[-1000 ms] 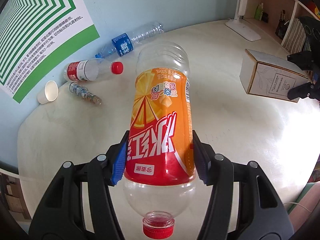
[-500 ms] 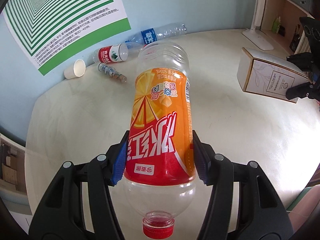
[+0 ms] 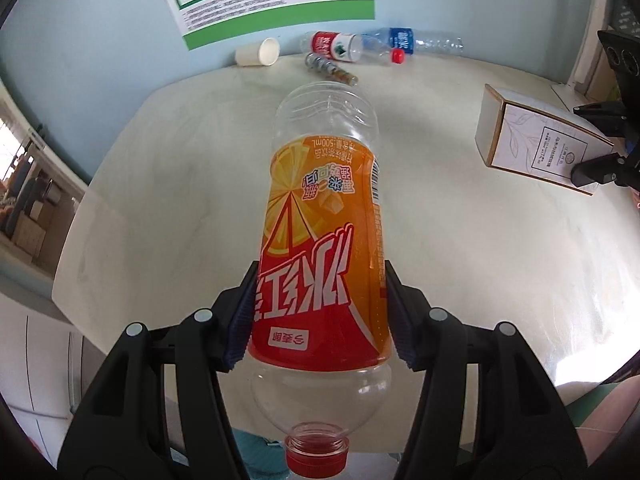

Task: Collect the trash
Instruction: 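Carry the orange bottle and white box off the table over the teal bin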

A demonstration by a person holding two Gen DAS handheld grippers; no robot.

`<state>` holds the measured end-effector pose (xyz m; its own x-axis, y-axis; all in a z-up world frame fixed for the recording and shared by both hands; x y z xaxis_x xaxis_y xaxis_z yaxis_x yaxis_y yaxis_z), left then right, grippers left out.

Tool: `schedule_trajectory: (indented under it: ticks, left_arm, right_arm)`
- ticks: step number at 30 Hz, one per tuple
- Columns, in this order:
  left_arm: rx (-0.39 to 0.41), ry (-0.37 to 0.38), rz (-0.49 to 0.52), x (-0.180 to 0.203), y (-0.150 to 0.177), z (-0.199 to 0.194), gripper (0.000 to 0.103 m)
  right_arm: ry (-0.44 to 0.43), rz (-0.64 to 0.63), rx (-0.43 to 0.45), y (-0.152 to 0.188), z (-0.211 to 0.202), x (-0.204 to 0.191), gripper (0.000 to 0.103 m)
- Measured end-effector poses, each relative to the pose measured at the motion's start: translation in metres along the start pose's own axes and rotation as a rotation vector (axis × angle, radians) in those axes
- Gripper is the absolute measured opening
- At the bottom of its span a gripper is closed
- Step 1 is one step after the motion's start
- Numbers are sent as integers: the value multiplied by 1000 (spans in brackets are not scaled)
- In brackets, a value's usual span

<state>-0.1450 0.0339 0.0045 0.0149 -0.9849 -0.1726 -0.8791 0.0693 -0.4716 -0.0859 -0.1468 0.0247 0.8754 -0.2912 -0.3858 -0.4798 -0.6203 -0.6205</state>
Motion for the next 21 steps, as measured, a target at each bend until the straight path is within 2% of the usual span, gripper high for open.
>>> schedule_trajectory:
  ticks: [4, 8, 14, 21]
  left_arm:
    - [-5, -38, -90, -26, 25, -23, 55]
    - [-3, -67, -161, -54, 52, -46, 55]
    - [-28, -108, -264, -111, 139, -62, 55]
    - [-76, -128, -415, -164, 250, -76, 55]
  right_arm:
    - [-52, -69, -26, -3, 21, -19, 50]
    - [-96, -124, -50, -20, 49, -61, 50]
    - [-169, -187, -95, -38, 110, -145, 50]
    - [-270, -251, -151, -39, 183, -260, 50]
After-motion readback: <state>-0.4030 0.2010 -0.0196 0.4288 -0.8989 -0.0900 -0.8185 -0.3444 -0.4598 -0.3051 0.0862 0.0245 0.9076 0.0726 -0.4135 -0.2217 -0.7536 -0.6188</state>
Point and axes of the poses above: each gripper's, at about its wrist camera, not at the fingertips, and z roughly the way its jaws point, x to its right, y to its underside, the point moved 9 cm from there along z, roughly the way its jaws point, and after that the axes turned 4 degrees about z, right-handed, at the moved point
